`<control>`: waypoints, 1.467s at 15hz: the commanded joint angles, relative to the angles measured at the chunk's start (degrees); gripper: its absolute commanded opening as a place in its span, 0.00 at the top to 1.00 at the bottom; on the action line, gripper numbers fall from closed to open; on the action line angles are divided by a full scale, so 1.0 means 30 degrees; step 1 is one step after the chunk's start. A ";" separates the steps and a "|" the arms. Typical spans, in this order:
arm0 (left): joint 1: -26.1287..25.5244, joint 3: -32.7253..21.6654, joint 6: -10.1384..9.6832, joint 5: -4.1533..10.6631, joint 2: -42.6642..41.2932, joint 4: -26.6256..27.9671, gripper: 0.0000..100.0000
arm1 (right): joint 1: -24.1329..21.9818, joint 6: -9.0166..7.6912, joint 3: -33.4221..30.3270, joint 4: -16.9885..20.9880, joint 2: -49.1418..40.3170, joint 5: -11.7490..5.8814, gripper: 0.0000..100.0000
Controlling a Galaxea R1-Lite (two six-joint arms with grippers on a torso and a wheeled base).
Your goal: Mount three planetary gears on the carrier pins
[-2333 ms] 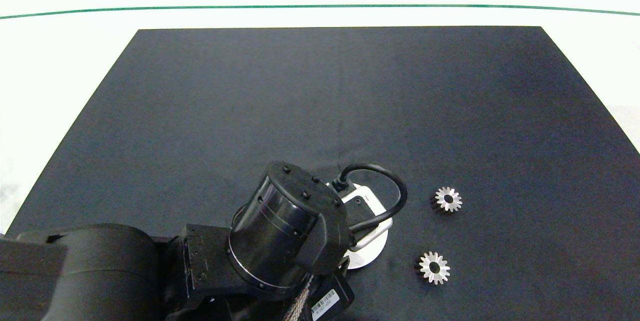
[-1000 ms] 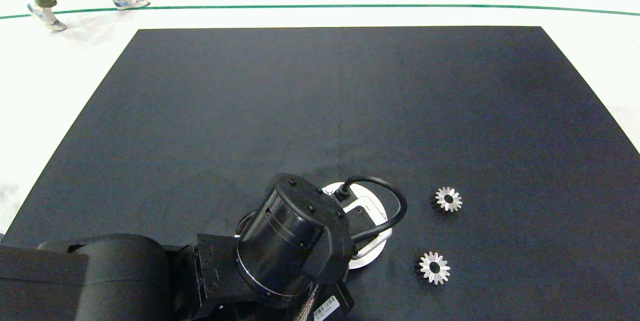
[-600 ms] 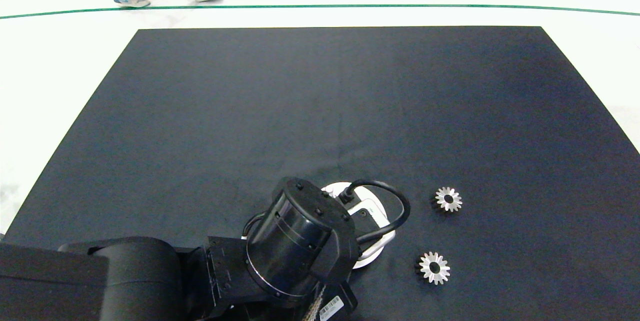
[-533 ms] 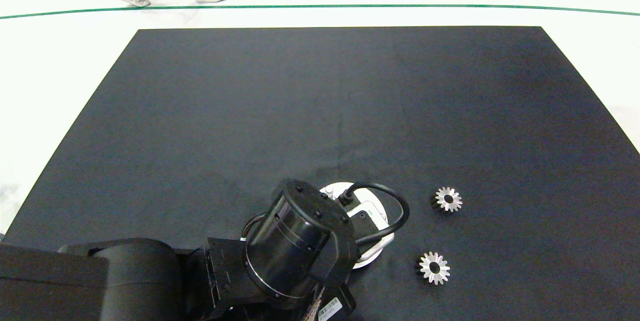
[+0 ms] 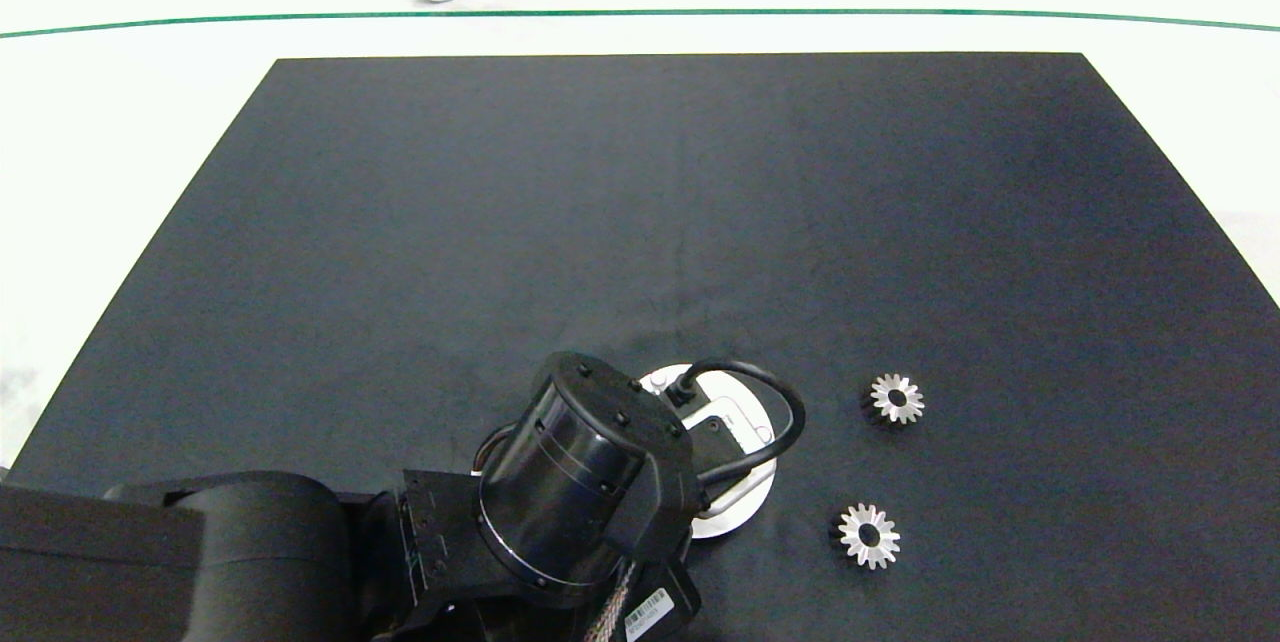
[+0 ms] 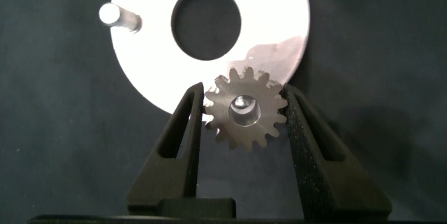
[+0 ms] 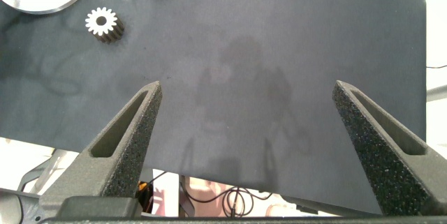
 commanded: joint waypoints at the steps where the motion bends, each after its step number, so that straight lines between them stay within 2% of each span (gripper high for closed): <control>1: 0.0051 -0.0002 0.0040 0.0050 -0.0087 -0.0018 1.00 | -0.0020 -0.0028 0.0005 0.0060 -0.0003 -0.0007 0.00; 22: -0.0066 0.0291 -0.0136 0.0050 -0.0057 -0.0370 1.00 | 0.0009 -0.0028 0.0005 0.0031 0.0056 -0.0007 0.00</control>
